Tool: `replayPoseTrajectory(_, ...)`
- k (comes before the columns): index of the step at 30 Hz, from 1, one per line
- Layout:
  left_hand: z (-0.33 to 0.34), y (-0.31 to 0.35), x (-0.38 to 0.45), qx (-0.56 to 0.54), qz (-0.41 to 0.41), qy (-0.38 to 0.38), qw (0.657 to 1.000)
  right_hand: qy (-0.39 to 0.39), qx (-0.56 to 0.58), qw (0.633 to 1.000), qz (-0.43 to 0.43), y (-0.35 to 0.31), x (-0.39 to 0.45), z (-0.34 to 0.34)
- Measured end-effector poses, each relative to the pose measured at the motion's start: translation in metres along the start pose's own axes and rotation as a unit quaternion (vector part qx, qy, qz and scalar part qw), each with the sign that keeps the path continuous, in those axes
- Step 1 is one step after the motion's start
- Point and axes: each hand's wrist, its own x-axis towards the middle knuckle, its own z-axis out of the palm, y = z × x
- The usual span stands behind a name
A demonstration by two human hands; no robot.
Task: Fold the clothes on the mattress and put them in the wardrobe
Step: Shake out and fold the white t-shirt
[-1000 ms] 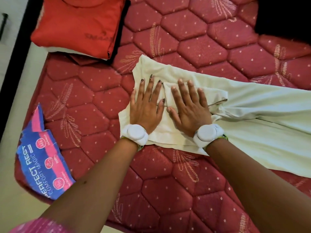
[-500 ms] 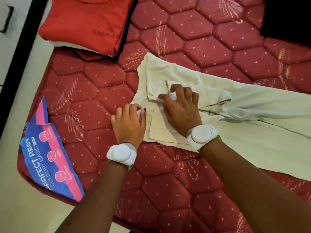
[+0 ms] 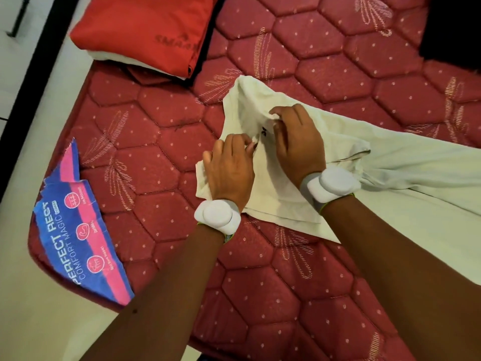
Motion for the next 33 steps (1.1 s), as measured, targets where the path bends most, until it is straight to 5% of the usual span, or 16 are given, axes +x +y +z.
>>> replayPoseTrajectory(5,0.018,-0.007,0.007,0.077,0.001,-0.031,0.997,0.023,-0.027,0.998,-0.045,-0.006,-0.003,-0.012)
replayPoseTrajectory(12,0.023,-0.016,0.01,0.107,0.019,-0.097,0.989,-0.068,-0.118,0.984,-0.111,-0.006,-0.029,-0.002)
replayPoseTrajectory(15,0.013,-0.021,0.012,-0.088,-0.026,-0.087,0.992,-0.153,-0.19,0.962,-0.122,-0.002,-0.043,0.004)
replayPoseTrajectory(18,-0.005,-0.027,0.018,-0.231,-0.13,0.021,0.964,-0.094,-0.211,0.968,-0.094,0.001,-0.049,-0.003)
replayPoseTrajectory(20,-0.013,-0.018,0.02,-0.174,-0.066,0.024,0.982,-0.058,-0.234,0.97,-0.045,0.002,-0.051,-0.003)
replayPoseTrajectory(24,0.008,0.002,0.01,-0.031,0.124,-0.177,0.976,-0.114,-0.224,0.965,0.071,0.013,-0.062,0.001)
replayPoseTrajectory(28,0.018,0.005,0.017,-0.034,0.02,-0.159,0.986,-0.059,-0.096,0.993,0.034,0.036,-0.054,-0.028)
replayPoseTrajectory(31,0.01,0.017,0.043,-0.029,-0.11,-0.041,0.993,0.055,-0.194,0.975,0.092,0.053,-0.039,-0.056)
replayPoseTrajectory(33,0.011,0.018,0.063,0.018,-0.188,-0.056,0.98,0.043,-0.268,0.951,0.146,0.066,-0.029,-0.065)
